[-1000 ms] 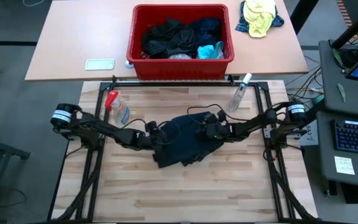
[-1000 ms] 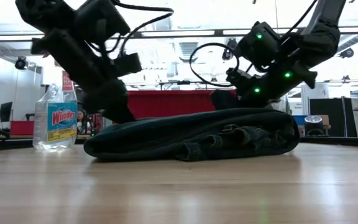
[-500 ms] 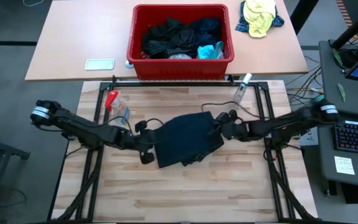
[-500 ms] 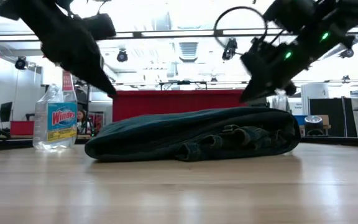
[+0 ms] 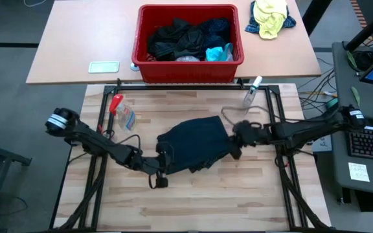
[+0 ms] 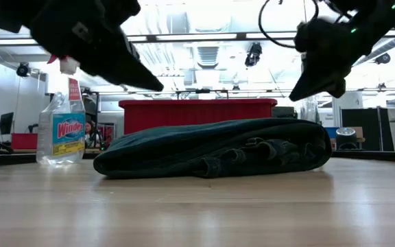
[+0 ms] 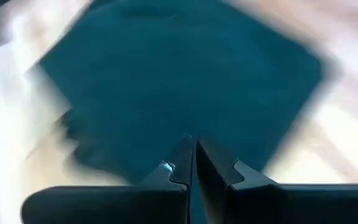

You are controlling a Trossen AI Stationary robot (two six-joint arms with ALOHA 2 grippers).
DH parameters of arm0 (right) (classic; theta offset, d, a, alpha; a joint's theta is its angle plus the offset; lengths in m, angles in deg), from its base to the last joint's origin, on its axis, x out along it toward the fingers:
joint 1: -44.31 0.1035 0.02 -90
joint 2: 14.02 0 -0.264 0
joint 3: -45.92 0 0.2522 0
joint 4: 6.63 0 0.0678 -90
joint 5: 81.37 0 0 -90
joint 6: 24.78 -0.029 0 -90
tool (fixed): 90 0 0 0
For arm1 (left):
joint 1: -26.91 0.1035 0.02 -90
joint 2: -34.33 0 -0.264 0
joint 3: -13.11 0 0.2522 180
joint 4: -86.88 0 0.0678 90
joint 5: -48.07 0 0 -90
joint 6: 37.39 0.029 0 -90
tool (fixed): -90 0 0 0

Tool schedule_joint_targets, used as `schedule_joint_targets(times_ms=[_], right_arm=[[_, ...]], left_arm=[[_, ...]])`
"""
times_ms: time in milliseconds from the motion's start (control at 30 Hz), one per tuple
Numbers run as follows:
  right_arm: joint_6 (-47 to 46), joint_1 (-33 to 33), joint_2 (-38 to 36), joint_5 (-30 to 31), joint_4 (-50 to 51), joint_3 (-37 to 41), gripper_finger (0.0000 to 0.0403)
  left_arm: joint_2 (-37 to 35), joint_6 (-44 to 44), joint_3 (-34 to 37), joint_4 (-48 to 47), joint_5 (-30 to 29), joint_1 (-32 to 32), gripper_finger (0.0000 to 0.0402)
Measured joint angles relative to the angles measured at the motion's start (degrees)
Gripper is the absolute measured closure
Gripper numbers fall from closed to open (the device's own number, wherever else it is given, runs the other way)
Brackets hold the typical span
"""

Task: Fold Laundry from Bin
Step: Fold the blue pants

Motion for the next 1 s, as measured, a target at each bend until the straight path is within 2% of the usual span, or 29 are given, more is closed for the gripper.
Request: schedule_joint_targets(times_ms=[167, 300, 433, 567, 700, 833, 933, 1000], right_arm=[[5.58, 7.99, 4.02, -3.49, -5.30, -0.02, 0.0390], [6.45, 12.51, 10.86, -0.65, -11.85, -0.04, 0.0390], [8.61, 14.03, 19.69, 2.23, -18.18, -0.62, 0.0390], [9.59, 13.82, 27.71, 2.59, -18.25, -4.51, 0.0390], [12.11, 13.85, 33.06, 2.53, -15.93, -9.81, 0.0390], [12.56, 13.85, 35.20, 2.74, -7.93, -15.92, 0.0390], [12.60, 13.85, 35.38, 5.43, -0.12, -20.38, 0.0390], [13.28, 13.85, 35.21, 9.34, 4.61, -23.17, 0.0390]], left_arm=[[2.21, -0.03, -0.30, 0.25, 0.00, 0.00, 0.0401], [2.30, -0.03, -0.30, 0.54, 0.00, -0.09, 0.0401], [1.66, -0.03, -0.80, 0.12, -0.03, -0.20, 0.0401], [1.07, -0.05, -1.31, -1.24, -0.03, -0.49, 0.0401], [0.90, -0.13, -2.06, -3.76, 0.00, -1.15, 0.0401], [0.90, -1.92, -2.11, -5.56, 0.04, -1.83, 0.0402], [0.90, -3.67, -2.11, -7.39, 1.29, -2.32, 0.0402], [0.90, -4.83, -2.11, -8.28, 2.11, -2.70, 0.0402]])
